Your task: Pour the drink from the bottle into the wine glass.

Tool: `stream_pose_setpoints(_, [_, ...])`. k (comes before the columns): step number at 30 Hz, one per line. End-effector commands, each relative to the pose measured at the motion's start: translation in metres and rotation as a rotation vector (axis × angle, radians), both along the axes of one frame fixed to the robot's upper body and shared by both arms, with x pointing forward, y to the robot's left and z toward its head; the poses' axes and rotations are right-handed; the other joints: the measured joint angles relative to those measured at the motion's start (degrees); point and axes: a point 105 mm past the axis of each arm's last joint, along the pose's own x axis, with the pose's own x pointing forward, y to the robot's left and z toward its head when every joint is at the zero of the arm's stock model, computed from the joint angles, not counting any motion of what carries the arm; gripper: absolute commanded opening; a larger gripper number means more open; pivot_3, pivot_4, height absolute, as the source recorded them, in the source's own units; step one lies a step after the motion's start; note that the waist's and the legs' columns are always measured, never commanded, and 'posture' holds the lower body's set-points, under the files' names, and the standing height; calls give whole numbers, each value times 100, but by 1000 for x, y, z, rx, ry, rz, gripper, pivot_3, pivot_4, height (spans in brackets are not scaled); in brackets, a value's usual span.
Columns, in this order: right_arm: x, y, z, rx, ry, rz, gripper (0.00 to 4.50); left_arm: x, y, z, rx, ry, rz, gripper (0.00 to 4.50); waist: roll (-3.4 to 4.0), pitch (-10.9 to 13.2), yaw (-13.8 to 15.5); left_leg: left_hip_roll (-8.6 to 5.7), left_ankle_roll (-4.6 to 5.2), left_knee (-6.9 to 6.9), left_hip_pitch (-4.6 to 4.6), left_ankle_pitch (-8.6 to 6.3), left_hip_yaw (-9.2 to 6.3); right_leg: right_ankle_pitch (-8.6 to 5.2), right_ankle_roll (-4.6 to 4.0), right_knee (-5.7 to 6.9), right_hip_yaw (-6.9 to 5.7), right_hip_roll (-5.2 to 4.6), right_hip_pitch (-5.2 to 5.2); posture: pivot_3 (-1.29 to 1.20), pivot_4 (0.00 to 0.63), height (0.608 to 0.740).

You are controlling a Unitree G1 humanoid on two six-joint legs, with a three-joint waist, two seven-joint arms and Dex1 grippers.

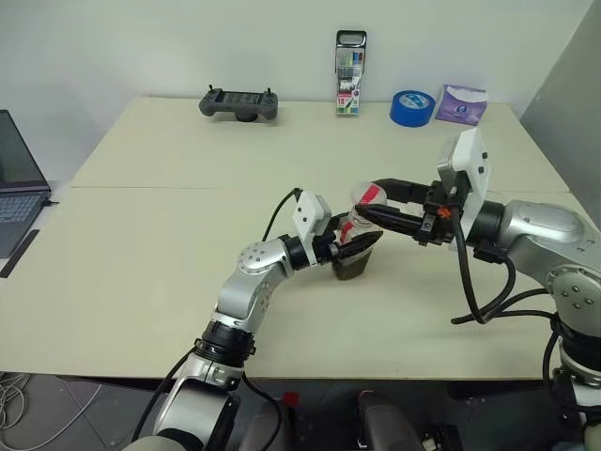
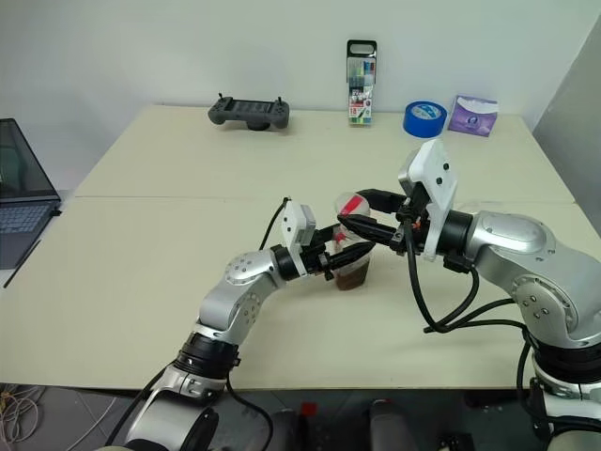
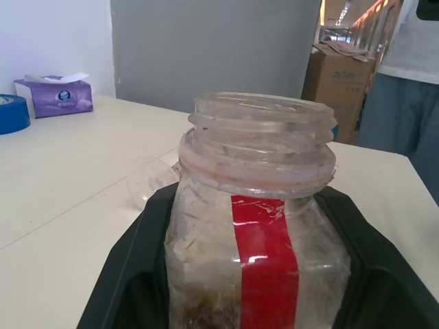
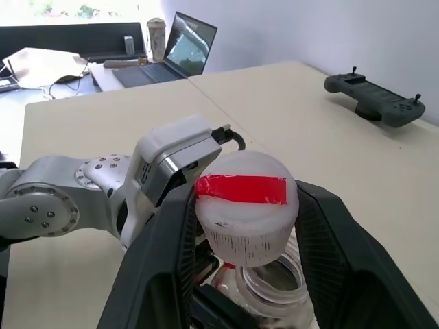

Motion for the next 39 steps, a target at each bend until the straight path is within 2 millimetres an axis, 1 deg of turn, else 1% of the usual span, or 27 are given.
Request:
stream_pose_setpoints(1, [16, -52, 8, 90, -69, -353, 1724, 4, 3, 25, -60, -93, 34, 2152, 0, 0, 31, 0, 0, 1, -6, 0, -6, 0, 0, -4, 0, -1, 0, 0, 150, 740])
stream_pose_setpoints(3, [15, -77, -15, 81, -23, -514, 1723, 6, 4, 28, -75, -112, 47, 2152, 0, 0, 101, -4, -1, 3, -12, 0, -9, 0, 0, -4, -1, -6, -3, 0, 150, 740])
stream_pose_setpoints(6, [9, -110, -45, 157, 21, -769, 1723, 8, 3, 31, -89, -124, 51, 2152, 0, -1, 141, -8, -1, 0, -16, 1, -8, -1, 2, -3, 2, -8, -8, 0, 150, 740])
stream_pose_setpoints(7, [5, -120, -60, 151, 41, -858, 1723, 8, 3, 32, -94, -127, 51, 2152, 1, -1, 143, -7, -1, 1, -16, 1, -5, -2, 3, 0, 5, -7, -11, 0, 150, 740])
stream_pose_setpoints(9, [-1, -134, -89, 151, 83, -1002, 1723, 9, 1, 35, -103, -130, 49, 2152, 1, -1, 140, -8, -2, 0, -16, 1, -5, -2, 4, 3, 6, -7, -13, 0, 150, 740])
stream_pose_setpoints(11, [-1, -148, -114, 172, 107, -1148, 1723, 10, -1, 36, -112, -133, 45, 2152, 1, -1, 122, -10, -2, 2, -9, 1, 3, -2, 4, 9, 7, -7, -13, 0, 150, 740])
stream_pose_setpoints(14, [7, -162, -138, 120, 111, -1261, 1723, 10, -3, 37, -115, -135, 41, 2152, 2, -1, 52, -17, -2, 1, 16, 1, 31, -5, 9, 15, 23, -6, -6, 0, 150, 740])
stream_pose_setpoints(15, [10, -167, -145, 107, 121, -1298, 1723, 10, -2, 38, -116, -137, 41, 2152, 2, -1, 48, -23, -1, 1, 23, 2, 32, -16, 28, 13, 23, -5, 2, 0, 150, 740])
stream_pose_setpoints(17, [14, -176, -154, 98, 144, -1346, 1723, 10, -2, 39, -116, -141, 44, 2152, 2, -1, 16, -26, 0, 0, 30, 2, 32, -17, 29, 14, 22, -3, 7, 0, 150, 740])
stream_pose_setpoints(18, [15, -180, -159, 98, 172, -1363, 2073, 11, 0, 39, -117, -144, 50, 2152, 2, -1, 5, -26, 0, -1, 30, 2, 31, -15, 26, 14, 22, -1, 7, 0, 150, 740])
stream_pose_setpoints(19, [16, -183, -163, 91, 190, -1371, 2457, 13, 1, 40, -117, -147, 57, 2152, 2, -1, -2, -26, 0, -3, 30, 2, 30, -8, 13, 15, 21, -1, 7, 0, 150, 740])
stream_pose_setpoints(21, [17, -186, -167, 113, 222, -1371, 3027, 15, 4, 41, -119, -151, 73, 2152, 2, -2, -2, -25, 0, -4, 30, 2, 26, -4, 7, 18, 18, -1, 7, 0, 150, 740])
stream_pose_setpoints(22, [17, -188, -167, 114, 225, -1372, 3437, 16, 5, 41, -120, -153, 80, 2152, 3, -2, -2, -25, 0, -5, 30, 2, 25, -4, 7, 19, 17, -1, 7, 0, 150, 740])
stream_pose_setpoints(24, [18, -187, -164, 127, 222, -1357, 4146, 17, 6, 42, -122, -157, 89, 2152, 3, -2, -3, -23, 1, -6, 29, 2, 24, -5, 8, 18, 17, -1, 7, 0, 150, 740])
stream_pose_setpoints(25, [18, -186, -159, 125, 209, -1349, 4483, 17, 6, 42, -123, -157, 93, 2152, 3, -2, -3, -23, 1, -6, 29, 1, 25, -5, 8, 18, 17, -2, 6, 0, 150, 740])
stream_pose_setpoints(28, [19, -182, -148, 114, 180, -1335, 4500, 19, 9, 41, -126, -153, 105, 2152, 3, -2, -4, -24, 1, -3, 29, 1, 25, -5, 8, 21, 19, -5, 7, 0, 150, 740])
stream_pose_setpoints(31, [17, -178, -139, 115, 203, -1320, 4500, 22, 12, 40, -123, -145, 122, 2152, 3, -2, -4, -24, 1, -3, 29, 1, 24, -5, 9, 23, 18, -5, 7, 0, 150, 740])
stream_pose_setpoints(34, [20, -170, -121, 127, 164, -1273, 4500, 24, 14, 39, -123, -143, 135, 2152, 3, -2, -6, -24, 1, -3, 29, 1, 22, -5, 9, 23, 16, -4, 7, 0, 150, 740])
stream_pose_setpoints(35, [22, -171, -120, 92, 150, -1275, 4500, 24, 15, 39, -123, -143, 140, 2152, 3, -2, -6, -25, 1, -3, 29, 1, 22, -5, 9, 22, 16, -4, 7, 0, 150, 740])
stream_pose_setpoints(37, [24, -177, -133, 85, 212, -1311, 4500, 25, 16, 39, -123, -143, 145, 2152, 2, -2, -6, -25, 1, -3, 29, 1, 22, -5, 9, 22, 16, -5, 7, 0, 150, 740])
stream_pose_setpoints(39, [22, -186, -149, 3, 259, -1364, 4500, 26, 16, 40, -122, -145, 148, 2152, 2, -2, -5, -25, 1, -2, 30, 1, 21, -5, 9, 22, 13, -5, 8, 0, 150, 740])
